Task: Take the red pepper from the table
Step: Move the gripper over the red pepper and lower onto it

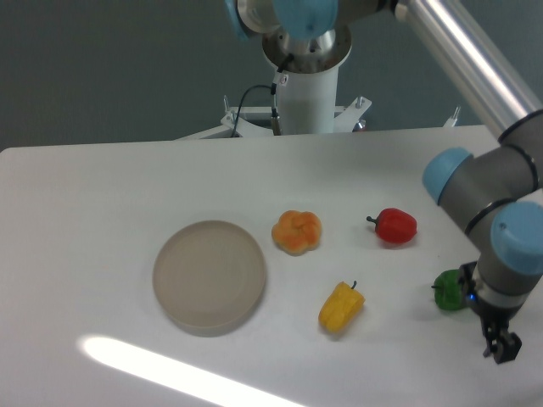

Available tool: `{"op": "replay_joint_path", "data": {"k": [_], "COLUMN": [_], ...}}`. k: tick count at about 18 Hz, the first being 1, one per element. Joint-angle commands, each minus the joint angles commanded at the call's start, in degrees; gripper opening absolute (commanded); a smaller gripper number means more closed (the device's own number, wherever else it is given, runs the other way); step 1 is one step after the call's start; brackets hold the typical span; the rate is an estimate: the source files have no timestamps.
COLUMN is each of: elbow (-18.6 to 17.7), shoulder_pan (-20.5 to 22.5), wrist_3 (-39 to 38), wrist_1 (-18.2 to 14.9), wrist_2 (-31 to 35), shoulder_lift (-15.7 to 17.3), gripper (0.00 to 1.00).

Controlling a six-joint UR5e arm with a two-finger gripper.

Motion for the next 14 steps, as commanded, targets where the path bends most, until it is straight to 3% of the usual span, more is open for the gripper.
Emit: {"op": "replay_joint_path", "data": {"k": [11,14], "elbow": [-22.50,-29.44], "shoulder_pan": [3.70,3.53], "wrist_3": [11.45,11.36], "wrist_1": [1.49,5.61], "wrist_2": [0.18,0.18], "shoulder_lift": [13.45,16.53], "gripper": [1.00,1.00]}}
